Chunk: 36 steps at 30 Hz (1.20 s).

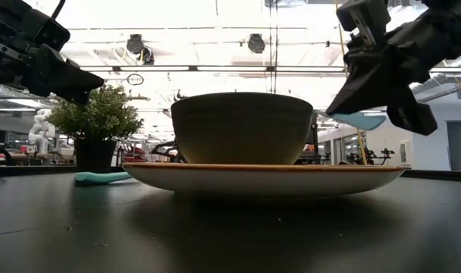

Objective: Set table place
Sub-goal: Put the blue fork on the yellow plate to the right of the black bowl

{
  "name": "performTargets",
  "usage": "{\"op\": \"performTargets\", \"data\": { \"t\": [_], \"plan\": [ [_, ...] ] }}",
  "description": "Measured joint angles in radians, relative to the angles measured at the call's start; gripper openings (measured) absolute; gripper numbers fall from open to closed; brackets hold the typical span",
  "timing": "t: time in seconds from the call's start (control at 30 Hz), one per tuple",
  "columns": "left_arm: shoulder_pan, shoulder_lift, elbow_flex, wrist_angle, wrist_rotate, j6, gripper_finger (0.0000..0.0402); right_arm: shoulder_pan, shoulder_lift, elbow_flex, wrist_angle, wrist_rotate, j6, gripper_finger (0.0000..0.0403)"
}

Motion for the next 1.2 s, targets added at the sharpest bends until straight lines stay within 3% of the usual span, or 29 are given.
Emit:
{"op": "performTargets", "data": {
  "t": [1.2],
  "plan": [
    [0.000, 0.000, 0.000, 0.003, 0.002, -0.004, 0.0031, 0.024, 0.084, 0.001, 0.026, 0.002, 0.063, 0.0000]
  ]
}}
